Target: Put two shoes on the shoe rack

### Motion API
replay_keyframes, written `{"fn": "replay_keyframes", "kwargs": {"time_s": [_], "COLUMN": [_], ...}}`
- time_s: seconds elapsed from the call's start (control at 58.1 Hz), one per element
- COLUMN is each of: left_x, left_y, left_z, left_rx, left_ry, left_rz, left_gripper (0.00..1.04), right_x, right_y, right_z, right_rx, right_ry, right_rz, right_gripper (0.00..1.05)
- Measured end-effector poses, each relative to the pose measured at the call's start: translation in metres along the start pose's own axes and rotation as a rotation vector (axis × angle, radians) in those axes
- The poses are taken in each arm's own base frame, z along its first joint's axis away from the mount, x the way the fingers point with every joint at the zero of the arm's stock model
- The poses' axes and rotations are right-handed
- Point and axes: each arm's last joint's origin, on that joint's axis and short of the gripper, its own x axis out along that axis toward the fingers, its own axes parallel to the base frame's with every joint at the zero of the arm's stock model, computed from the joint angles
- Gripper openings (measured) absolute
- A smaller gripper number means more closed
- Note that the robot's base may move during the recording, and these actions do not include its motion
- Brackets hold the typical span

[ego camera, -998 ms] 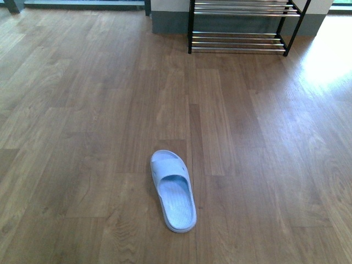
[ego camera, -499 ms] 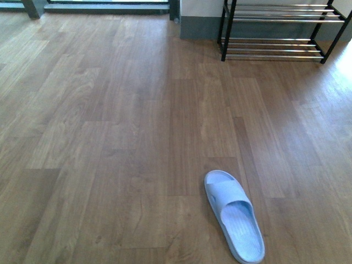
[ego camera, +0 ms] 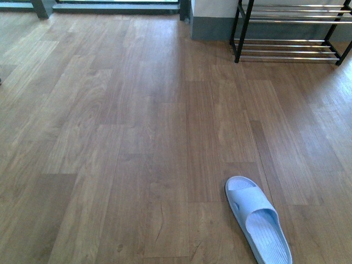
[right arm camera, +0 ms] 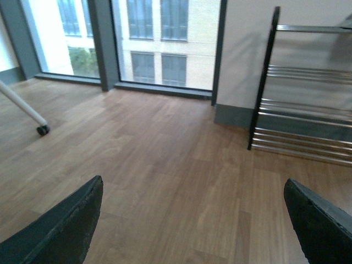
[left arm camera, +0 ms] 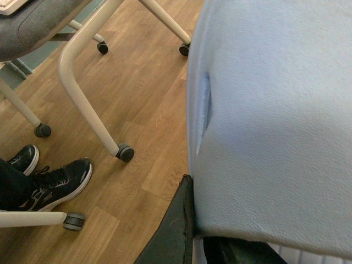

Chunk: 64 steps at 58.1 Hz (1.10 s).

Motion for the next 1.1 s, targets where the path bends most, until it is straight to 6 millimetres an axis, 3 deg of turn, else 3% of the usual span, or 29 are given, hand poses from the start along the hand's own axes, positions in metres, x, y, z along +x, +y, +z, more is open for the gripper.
{"fn": "replay_keyframes", "kwargs": {"time_s": [0.224, 0.378, 0.482, 0.791, 1.101], "left_x": [0.000, 0.000, 0.000, 0.000, 0.000], "left_y": [0.000, 0.000, 0.000, 0.000, 0.000], "left_z": [0.000, 0.000, 0.000, 0.000, 0.000], "left_rx": [0.000, 0.000, 0.000, 0.000, 0.000], "left_ry": [0.000, 0.000, 0.000, 0.000, 0.000], "left_rz": [-0.001, -0.001, 0.000, 0.000, -0.001], "left_gripper": [0.02, 0.02, 0.02, 0.02, 0.02], "right_x": [0.044, 0.088, 0.108, 0.118, 0.114], "right_y": [-0.001, -0.008, -0.008, -0.016, -0.018], "right_z": [-0.020, -0.056, -0.093, -0.191, -0.215], "right_rx": [-0.081, -0.127, -0.164, -0.236, -0.221], "right_ry": [0.157, 0.301, 0.415, 0.672, 0.748], "right_rz": [-0.002, -0.010, 0.031, 0.106, 0.108], "right_gripper": [0.95, 0.95, 0.95, 0.95, 0.95]}}
